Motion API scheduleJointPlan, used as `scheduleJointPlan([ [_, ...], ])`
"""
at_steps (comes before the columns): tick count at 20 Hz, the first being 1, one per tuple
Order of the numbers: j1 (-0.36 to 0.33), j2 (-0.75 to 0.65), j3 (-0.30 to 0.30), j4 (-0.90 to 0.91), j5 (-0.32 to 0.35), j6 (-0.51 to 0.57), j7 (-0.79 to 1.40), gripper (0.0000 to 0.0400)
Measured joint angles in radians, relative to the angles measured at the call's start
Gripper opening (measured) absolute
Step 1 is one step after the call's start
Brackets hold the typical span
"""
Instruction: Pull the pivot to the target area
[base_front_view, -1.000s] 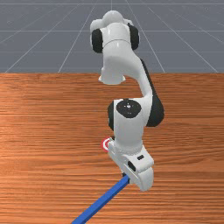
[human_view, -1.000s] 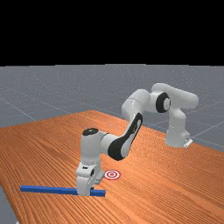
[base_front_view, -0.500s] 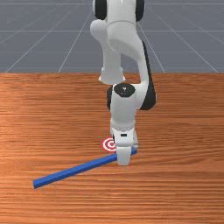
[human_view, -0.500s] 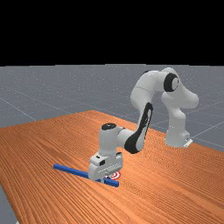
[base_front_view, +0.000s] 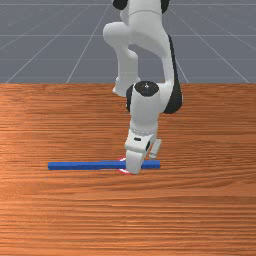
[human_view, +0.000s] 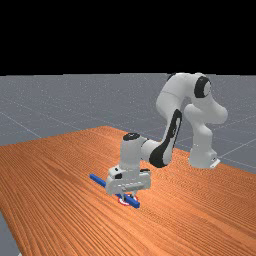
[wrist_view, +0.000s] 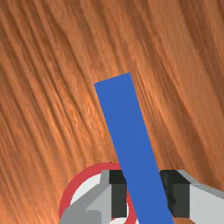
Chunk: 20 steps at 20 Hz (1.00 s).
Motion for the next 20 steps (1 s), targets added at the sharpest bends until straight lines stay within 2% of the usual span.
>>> scheduleJointPlan([
  [3, 0.007, 0.043, -0.013, 0.080, 0.008, -0.040, 0.055, 0.0118],
  [6, -0.053, 0.073, 0.054, 0.146, -0.044, -0.045, -0.211, 0.0097],
  [7, -0.035, 0.092, 0.029, 0.178, -0.025, -0.068, -0.112, 0.0101],
  [11, 0.004, 0.102, 0.016, 0.192, -0.017, -0.079, -0.028, 0.0101],
  [12, -0.021, 0.097, 0.053, 0.185, -0.046, -0.067, -0.169, 0.0095],
  [17, 0.024, 0.093, 0.042, 0.172, -0.039, -0.066, -0.087, 0.0095],
  [18, 0.002, 0.083, 0.071, 0.154, -0.037, -0.053, -0.158, 0.0095],
  [20, 0.003, 0.054, 0.075, 0.095, -0.034, -0.025, -0.160, 0.0095],
])
